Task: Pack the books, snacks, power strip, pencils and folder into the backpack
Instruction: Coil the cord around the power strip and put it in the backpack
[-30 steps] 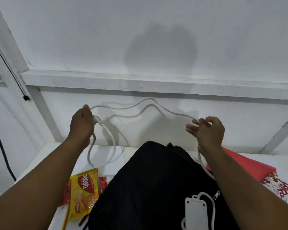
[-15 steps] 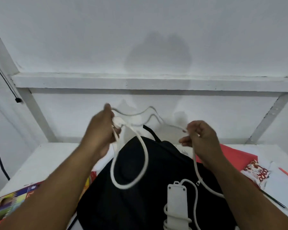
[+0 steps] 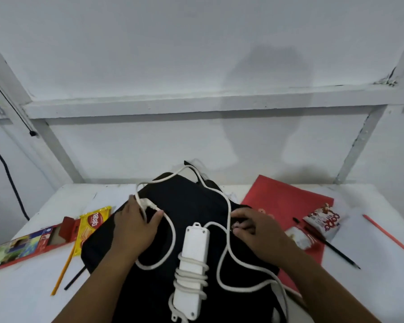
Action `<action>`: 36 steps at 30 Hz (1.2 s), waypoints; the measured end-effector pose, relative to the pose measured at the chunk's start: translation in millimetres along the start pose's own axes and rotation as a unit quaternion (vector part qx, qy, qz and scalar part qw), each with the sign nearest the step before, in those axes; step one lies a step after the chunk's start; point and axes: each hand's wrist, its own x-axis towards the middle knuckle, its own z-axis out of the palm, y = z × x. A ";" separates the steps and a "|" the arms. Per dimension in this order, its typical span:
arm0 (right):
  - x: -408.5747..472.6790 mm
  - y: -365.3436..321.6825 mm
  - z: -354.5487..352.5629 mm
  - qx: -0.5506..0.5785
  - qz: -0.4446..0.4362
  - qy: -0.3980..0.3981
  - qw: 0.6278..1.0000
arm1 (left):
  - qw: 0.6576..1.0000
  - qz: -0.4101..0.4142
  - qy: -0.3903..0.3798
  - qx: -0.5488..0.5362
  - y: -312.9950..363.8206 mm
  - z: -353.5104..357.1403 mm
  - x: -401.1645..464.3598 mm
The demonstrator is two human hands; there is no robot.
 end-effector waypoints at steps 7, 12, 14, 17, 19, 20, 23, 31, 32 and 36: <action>-56.7 29.7 0.3 -0.013 -0.058 0.010 0.998 | 0.978 0.064 0.192 -0.050 33.9 24.4 -99.6; -73.4 41.0 4.3 -0.084 -0.093 -0.003 0.992 | 0.992 0.096 0.069 -0.048 45.5 51.1 -151.4; -76.1 43.1 3.5 -0.099 -0.082 -0.015 0.992 | 0.995 0.080 0.014 -0.056 39.8 58.1 -159.1; -76.1 41.0 0.2 -0.097 -0.073 -0.001 0.993 | 0.998 0.031 -0.043 -0.042 33.9 60.6 -159.6; -72.0 38.2 -0.5 -0.097 -0.068 0.039 0.992 | 0.997 0.031 -0.062 -0.028 32.9 60.5 -157.3; -69.8 36.2 -0.2 -0.098 -0.061 0.054 0.992 | 0.997 0.039 -0.063 -0.034 30.9 61.3 -155.5; -67.2 28.2 5.3 -0.081 -0.015 0.047 0.995 | 0.988 0.056 -0.066 -0.129 26.1 55.9 -151.7; -59.2 -22.8 46.6 -0.056 -0.120 0.084 0.988 | 0.851 -0.036 -0.176 -0.494 5.6 0.2 -138.3; -55.7 -34.2 53.5 -0.063 -0.136 0.079 0.985 | 0.830 -0.036 -0.179 -0.527 1.1 -7.1 -135.5; -37.3 -71.3 76.2 -0.088 -0.187 0.050 0.977 | 0.798 -0.001 -0.184 -0.574 -12.6 -33.4 -123.5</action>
